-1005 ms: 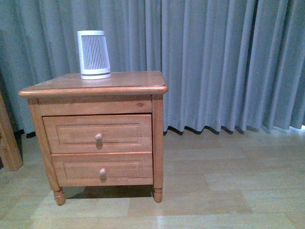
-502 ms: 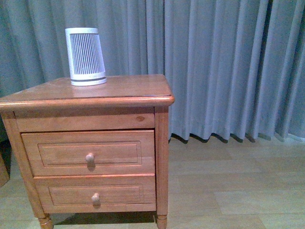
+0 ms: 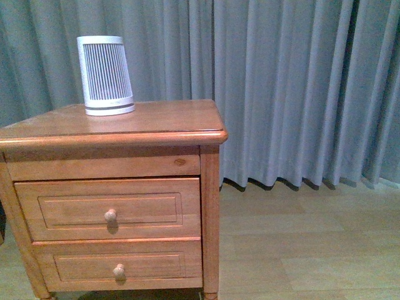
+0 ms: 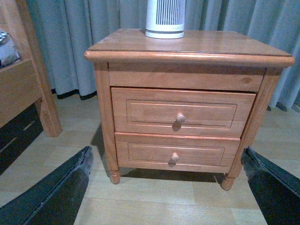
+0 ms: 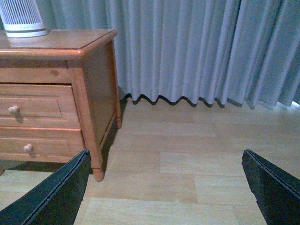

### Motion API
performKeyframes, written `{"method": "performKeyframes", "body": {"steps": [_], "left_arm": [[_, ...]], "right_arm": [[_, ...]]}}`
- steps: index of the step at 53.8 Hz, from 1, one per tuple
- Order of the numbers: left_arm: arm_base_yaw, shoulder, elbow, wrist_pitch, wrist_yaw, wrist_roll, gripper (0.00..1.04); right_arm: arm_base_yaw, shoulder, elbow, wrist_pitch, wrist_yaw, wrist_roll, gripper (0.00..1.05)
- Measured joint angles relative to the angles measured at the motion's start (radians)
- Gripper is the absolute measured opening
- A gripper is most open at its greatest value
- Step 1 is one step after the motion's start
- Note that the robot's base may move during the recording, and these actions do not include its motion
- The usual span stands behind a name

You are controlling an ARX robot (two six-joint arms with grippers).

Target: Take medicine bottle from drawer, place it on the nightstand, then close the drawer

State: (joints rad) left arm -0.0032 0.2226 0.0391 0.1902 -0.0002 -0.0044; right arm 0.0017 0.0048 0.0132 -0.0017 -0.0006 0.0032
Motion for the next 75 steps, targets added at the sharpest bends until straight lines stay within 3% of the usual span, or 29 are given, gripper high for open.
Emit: {"method": "performKeyframes", "body": {"steps": [6,12,15,21,32,44,58,75], "left_arm": [[0.000,0.000,0.000,0.000,0.000,0.000,0.98],[0.085,0.151,0.106,-0.216,0.269,-0.048,0.98],[0.107,0.290,0.178,-0.180,0.331,-0.068,0.98],[0.105,0.543,0.361,-0.014,0.346,-0.067,0.98],[0.038,1.120,0.669,0.266,0.242,-0.041,0.98],[-0.029,1.652,0.882,0.357,0.098,-0.055,0.98],[-0.068,1.932,1.029,0.395,0.040,-0.048,0.98],[-0.123,2.028,1.158,0.402,0.011,-0.050,0.98]], "right_arm": [[0.000,0.000,0.000,0.000,0.000,0.000,0.98],[0.000,0.000,0.000,0.000,-0.001,0.000,0.98],[0.000,0.000,0.000,0.000,0.000,0.000,0.98],[0.000,0.000,0.000,0.000,0.000,0.000,0.98],[0.000,0.000,0.000,0.000,0.000,0.000,0.98],[0.000,0.000,0.000,0.000,0.000,0.000,0.98],[0.000,0.000,0.000,0.000,0.000,0.000,0.98],[0.000,0.000,0.000,0.000,0.000,0.000,0.98]]}}
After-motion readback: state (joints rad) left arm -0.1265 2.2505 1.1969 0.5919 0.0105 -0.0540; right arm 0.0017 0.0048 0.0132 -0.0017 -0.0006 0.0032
